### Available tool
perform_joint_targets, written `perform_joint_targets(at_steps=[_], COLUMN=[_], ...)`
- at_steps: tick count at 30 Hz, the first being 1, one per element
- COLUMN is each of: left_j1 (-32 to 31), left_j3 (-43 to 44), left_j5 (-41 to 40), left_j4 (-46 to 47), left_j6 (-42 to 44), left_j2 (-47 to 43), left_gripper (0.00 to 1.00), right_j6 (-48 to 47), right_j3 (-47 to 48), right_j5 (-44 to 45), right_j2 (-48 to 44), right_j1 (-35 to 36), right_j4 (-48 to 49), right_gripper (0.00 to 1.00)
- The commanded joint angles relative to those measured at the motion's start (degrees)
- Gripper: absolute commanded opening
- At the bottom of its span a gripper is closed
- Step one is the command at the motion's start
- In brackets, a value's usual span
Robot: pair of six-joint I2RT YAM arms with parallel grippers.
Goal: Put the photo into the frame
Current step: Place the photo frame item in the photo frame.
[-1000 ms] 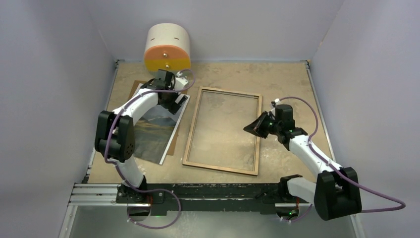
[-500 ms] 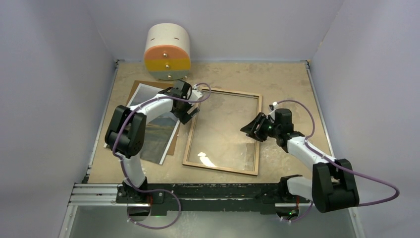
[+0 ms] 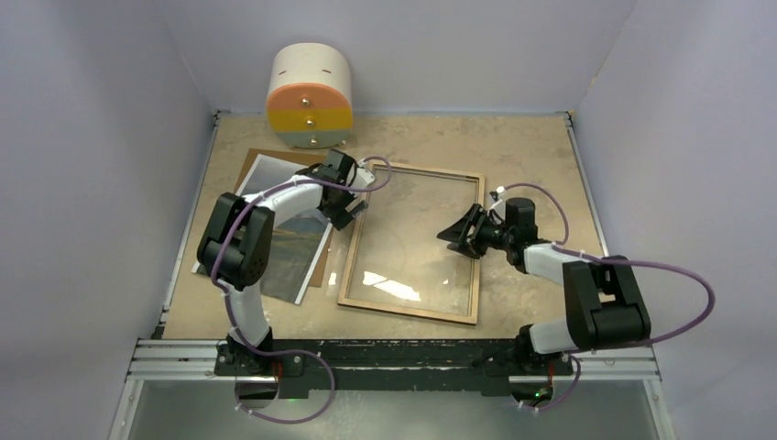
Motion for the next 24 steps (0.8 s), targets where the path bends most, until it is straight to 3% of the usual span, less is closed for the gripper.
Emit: perform_joint_targets(at_steps=[1,6,9,17,21,24], left_j1=[-1.3,-3.2,-4.0,-4.3,-4.3,-4.2], left_j3=[-1.0,-2.1,-2.5,-2.7,-1.0,1.0], left_j5=[-0.8,-3.2,-3.8,-4.5,-4.2,-3.2], left_j4=[2.1,3.2,3.6,3.6,2.3,0.5], left_j6=[1.6,3.6,4.4,5.1,4.6,4.0], left_j2=[0.7,1.2,1.3,1.7,0.9,-0.5], left_gripper=[0.91,0.9,0.9,0.9,0.91,0.94], right_j6=[2.5,8.2,8.7,-5.0,-7.0,-9.7], right_j3=[0.6,-0.4,-0.4,1.5,-0.6,0.5], right_j5=[-8.0,-12.9,-13.0,-4.6,-0.9,1.1], right_j2=[3.5,9.2,10.6,5.1,1.4,0.8], right_j1=[-0.5,-0.7,-0.8,-0.8,-0.8,-0.9], right_j4=[11.3,23.2,25.2,7.7,4.4,-0.9], right_gripper=[0.61,0.56,0.5,0.37,0.12,0.0])
